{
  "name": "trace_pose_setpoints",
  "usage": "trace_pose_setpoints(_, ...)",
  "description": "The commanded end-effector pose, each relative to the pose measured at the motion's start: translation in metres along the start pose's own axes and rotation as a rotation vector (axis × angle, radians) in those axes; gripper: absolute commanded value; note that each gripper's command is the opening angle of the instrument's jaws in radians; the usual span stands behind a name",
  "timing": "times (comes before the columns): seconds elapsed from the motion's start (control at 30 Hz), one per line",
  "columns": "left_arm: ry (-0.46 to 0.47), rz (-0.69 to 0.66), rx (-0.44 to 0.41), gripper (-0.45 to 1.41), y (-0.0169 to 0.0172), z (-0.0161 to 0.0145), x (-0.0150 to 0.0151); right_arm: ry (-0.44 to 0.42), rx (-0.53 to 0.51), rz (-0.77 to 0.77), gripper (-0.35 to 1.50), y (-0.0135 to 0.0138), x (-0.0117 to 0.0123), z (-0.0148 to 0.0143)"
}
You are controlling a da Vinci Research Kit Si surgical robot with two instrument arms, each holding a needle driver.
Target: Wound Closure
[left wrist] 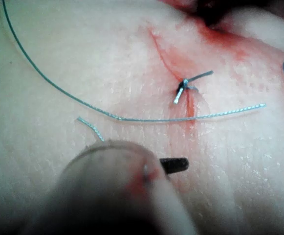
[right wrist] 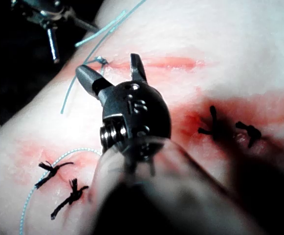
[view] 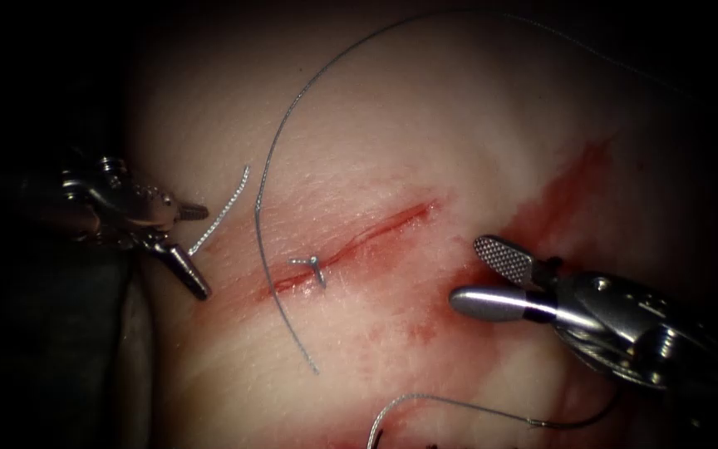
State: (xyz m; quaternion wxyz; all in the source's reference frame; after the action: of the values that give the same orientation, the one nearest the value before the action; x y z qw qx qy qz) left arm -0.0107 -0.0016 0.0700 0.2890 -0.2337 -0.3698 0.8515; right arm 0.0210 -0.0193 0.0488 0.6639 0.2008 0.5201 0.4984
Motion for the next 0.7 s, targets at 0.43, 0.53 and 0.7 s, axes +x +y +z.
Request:
trace_pose_setpoints(0.43,0.173,0.057,0.159,1.28,0.002,-0.0079,0.0065,-0.003,0.004,0.012,1.25,0.0007,0.0024,-0.0013)
trace_pose_setpoints(0.53,0.243,0.131,0.18,1.28,0.0028,-0.009,0.0093,0.018,0.014,-0.009,1.06,0.0015,0.0042,-0.0028)
trace_pose_setpoints(0.7,0.341,0.257,0.118,1.28,0.006,-0.007,0.0136,0.061,0.003,-0.003,1.1,0.0037,0.0062,-0.0054)
